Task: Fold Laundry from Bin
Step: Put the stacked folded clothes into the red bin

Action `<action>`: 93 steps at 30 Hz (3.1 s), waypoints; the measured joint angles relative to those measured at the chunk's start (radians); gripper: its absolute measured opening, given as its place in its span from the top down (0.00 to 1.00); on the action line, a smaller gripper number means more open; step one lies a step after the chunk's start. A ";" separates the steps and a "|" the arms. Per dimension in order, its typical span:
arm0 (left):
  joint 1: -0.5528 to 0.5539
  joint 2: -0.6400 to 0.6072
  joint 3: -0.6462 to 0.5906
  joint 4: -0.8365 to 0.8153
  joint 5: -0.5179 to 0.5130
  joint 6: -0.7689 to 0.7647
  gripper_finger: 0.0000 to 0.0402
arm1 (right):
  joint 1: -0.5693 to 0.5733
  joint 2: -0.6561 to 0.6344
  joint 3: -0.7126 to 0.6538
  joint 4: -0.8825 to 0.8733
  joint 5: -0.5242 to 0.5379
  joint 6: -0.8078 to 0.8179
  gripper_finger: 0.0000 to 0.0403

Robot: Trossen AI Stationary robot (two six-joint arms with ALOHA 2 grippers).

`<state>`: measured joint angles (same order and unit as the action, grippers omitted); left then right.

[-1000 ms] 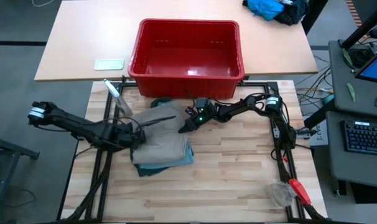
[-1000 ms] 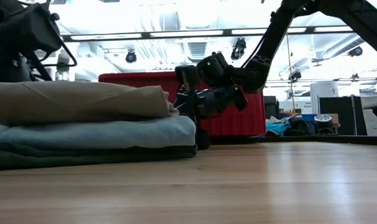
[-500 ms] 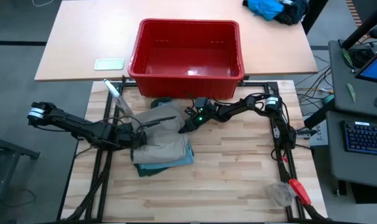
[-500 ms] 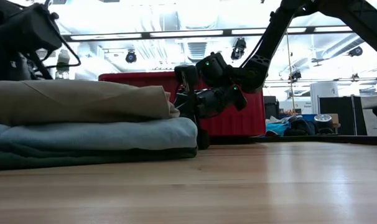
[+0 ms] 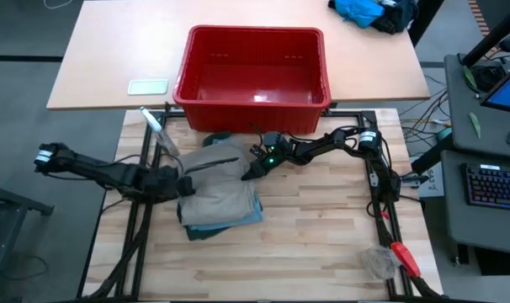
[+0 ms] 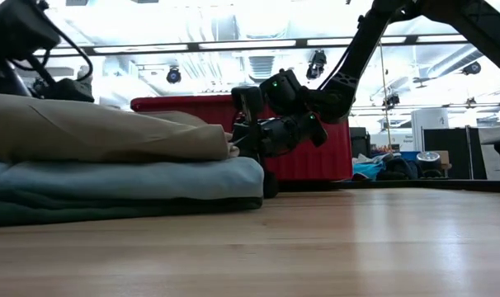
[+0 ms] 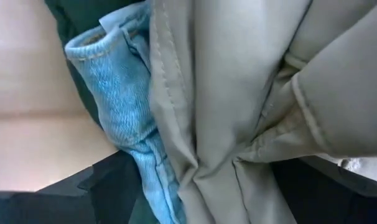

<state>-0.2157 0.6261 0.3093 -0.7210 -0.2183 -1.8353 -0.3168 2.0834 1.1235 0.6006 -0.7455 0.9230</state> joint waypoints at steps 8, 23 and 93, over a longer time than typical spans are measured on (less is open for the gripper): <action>0.000 -0.165 -0.132 0.104 -0.057 0.146 0.20 | -0.001 0.000 0.002 -0.013 -0.020 -0.018 0.97; -0.003 -0.097 -0.127 0.062 -0.071 -0.031 0.20 | -0.002 0.000 0.002 -0.016 -0.021 0.002 0.97; -0.002 0.284 0.146 0.156 -0.143 0.252 0.91 | -0.006 -0.143 0.002 -0.323 0.090 -0.073 0.97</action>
<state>-0.2182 0.9104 0.4550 -0.5649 -0.3608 -1.5832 -0.3227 1.9405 1.1252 0.2771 -0.6552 0.8498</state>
